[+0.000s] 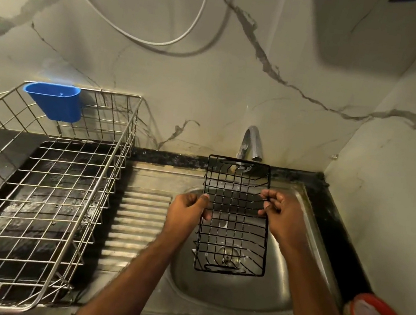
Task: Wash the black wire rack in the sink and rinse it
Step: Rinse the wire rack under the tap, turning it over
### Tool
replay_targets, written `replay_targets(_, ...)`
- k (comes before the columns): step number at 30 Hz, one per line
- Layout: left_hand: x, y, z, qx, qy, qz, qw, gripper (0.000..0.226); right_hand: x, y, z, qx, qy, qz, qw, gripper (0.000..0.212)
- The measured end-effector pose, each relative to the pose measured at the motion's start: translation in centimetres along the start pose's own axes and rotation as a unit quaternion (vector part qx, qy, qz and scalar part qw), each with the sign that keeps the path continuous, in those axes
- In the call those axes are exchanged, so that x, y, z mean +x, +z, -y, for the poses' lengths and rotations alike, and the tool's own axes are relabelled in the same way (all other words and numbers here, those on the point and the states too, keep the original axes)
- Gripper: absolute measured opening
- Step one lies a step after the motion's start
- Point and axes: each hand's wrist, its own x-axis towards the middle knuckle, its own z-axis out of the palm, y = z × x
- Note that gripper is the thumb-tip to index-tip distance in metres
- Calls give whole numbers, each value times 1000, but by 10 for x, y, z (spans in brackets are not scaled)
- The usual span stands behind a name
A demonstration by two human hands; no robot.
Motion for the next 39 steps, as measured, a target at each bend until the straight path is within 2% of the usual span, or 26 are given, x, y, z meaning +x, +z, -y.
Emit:
replay_targets(23, -12, -8, -6, -15, -32, -82, 996, 39, 18, 10, 1, 18, -49, 67, 996, 24)
replay_targets(34, -20, 2, -3, 17, -60, -38, 997, 31, 17, 3, -11, 24, -45, 45, 998, 24)
replay_targets(39, -21, 7, -1, 57, -53, -22, 997, 13, 20, 1, -12, 21, -43, 33, 998, 29)
